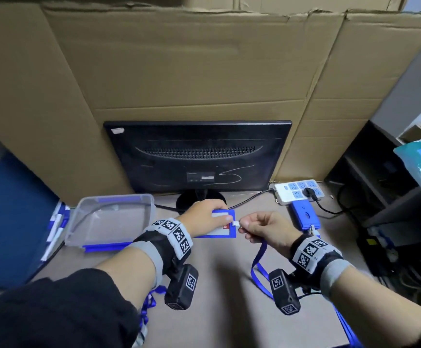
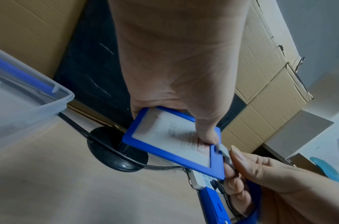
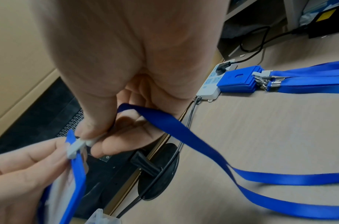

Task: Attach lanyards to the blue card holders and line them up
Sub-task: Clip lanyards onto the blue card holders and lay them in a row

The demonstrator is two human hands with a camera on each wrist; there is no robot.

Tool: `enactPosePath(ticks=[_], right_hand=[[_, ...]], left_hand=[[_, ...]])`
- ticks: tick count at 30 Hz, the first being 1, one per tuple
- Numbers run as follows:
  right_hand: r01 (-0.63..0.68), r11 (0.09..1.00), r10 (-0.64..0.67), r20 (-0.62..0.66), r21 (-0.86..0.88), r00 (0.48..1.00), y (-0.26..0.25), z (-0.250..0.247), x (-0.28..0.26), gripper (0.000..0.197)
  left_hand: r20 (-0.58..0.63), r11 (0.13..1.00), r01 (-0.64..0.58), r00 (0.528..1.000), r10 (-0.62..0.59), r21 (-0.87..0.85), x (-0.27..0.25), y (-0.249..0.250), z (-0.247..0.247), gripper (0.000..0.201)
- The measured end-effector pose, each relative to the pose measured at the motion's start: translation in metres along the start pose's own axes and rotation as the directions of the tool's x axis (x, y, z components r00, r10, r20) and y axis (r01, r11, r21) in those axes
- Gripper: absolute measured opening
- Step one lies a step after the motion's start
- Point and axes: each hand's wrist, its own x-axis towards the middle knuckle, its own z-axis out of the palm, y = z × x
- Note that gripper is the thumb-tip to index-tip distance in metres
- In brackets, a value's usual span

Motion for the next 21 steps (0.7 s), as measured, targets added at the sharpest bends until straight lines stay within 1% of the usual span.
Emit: enactPosePath(ticks=[3,6,9,11,14,16,18,21], right_hand=[[-0.007,0.999,0.005,0.031,0.045,1.000,-0.004,0.006,-0.001,0.010],[-0.026,0.997,0.020,0.071,0.079,0.997,-0.007,0.009,-0.005,0.014],[-0.013,0.997,0.008,0.075,0.073,0.997,-0.011,0.015,-0.008,0.009],[0.022,1.000,-0.022,0.045,0.004,0.999,-0.016,0.017,-0.009,0.005],[0.067,0.980,-0.066,0.011,-0.189,0.998,-0.022,0.016,-0.008,0.019],[0.090,0.958,-0.091,0.009,-0.274,0.996,-0.024,0.014,-0.007,0.025],[0.125,0.928,-0.125,0.024,-0.351,0.992,-0.027,0.014,-0.008,0.023],[0.166,0.854,-0.165,0.044,-0.494,0.985,-0.034,0.014,-0.012,0.022]], left_hand=[[0.032,1.000,0.006,0.999,-0.005,-0.029,-0.006,-0.002,-0.005,0.022],[0.061,0.992,-0.012,0.998,0.020,-0.124,-0.011,-0.001,-0.009,0.023],[0.051,0.992,-0.008,0.999,0.014,-0.126,-0.012,0.002,-0.010,0.023],[0.063,0.992,0.036,0.998,-0.029,-0.118,-0.011,0.000,-0.012,0.022],[0.131,0.990,0.106,0.987,-0.093,-0.096,-0.011,-0.002,-0.014,0.019],[0.158,0.988,0.120,0.982,-0.104,-0.093,-0.011,-0.004,-0.013,0.019],[0.172,0.989,0.122,0.979,-0.106,-0.085,-0.010,-0.005,-0.013,0.021],[0.192,0.988,0.142,0.973,-0.127,-0.067,-0.007,-0.007,-0.010,0.030]])
